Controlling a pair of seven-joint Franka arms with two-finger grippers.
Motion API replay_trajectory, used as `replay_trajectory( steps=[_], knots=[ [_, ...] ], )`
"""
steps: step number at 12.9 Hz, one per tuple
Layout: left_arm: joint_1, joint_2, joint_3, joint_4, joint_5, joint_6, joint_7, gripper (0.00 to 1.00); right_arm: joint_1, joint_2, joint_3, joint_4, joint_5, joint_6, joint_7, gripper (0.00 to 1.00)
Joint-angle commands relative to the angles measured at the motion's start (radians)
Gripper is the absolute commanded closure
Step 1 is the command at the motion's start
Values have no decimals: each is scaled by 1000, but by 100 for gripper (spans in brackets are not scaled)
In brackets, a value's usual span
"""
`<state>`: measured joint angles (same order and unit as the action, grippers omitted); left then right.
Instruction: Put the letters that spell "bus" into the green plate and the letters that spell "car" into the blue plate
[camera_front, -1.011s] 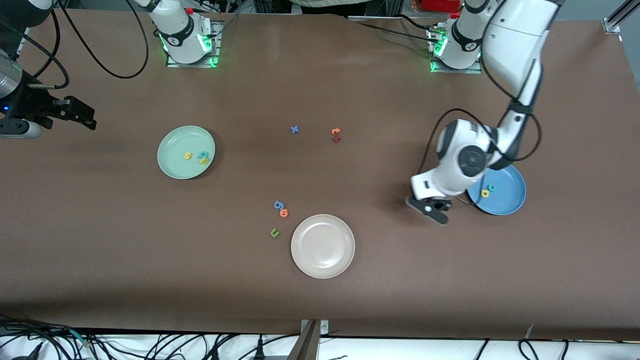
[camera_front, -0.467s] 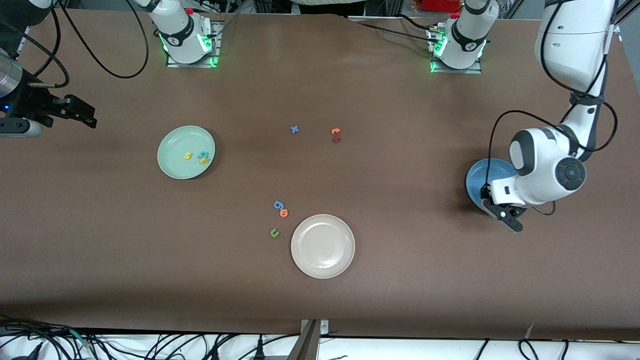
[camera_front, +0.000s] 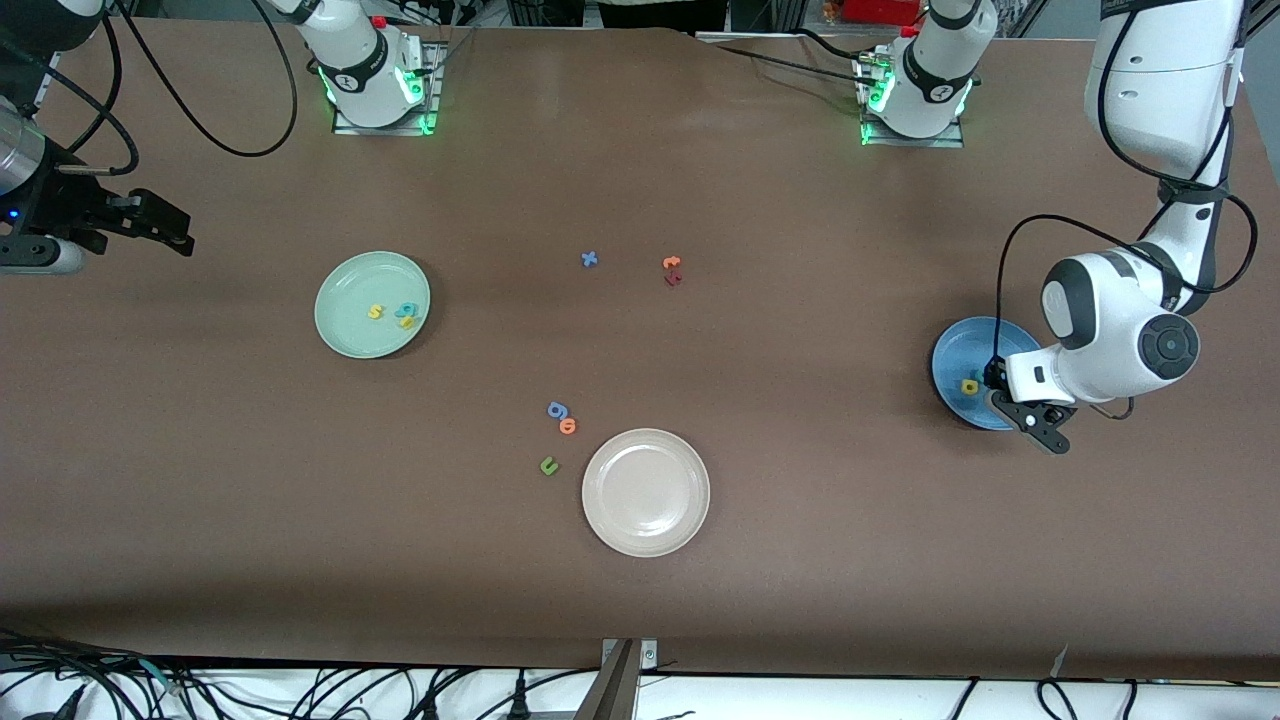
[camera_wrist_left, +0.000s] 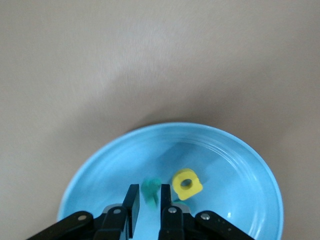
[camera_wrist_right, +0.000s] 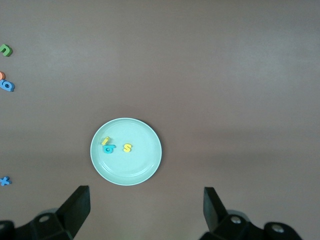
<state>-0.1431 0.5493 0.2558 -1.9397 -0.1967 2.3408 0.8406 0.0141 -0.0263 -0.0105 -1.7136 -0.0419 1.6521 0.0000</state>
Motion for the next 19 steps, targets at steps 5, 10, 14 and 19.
replay_trajectory(
  steps=[5, 10, 14, 19],
  knots=[
    [26, -139, 8, 2, -15, -84, -46, 0, -9, -10, 9, 5, 14, -17, 9, 0],
    [57, -329, 8, 62, 72, -167, -54, 0, -9, -10, 9, 5, 16, -17, 9, 0],
    [77, -449, 5, 85, 72, -205, -57, 0, -9, -10, 9, 5, 16, -17, 11, 0],
    [131, -457, 5, 255, 92, -449, -93, 0, -9, -10, 6, 5, 40, -17, 9, 0]
  ],
)
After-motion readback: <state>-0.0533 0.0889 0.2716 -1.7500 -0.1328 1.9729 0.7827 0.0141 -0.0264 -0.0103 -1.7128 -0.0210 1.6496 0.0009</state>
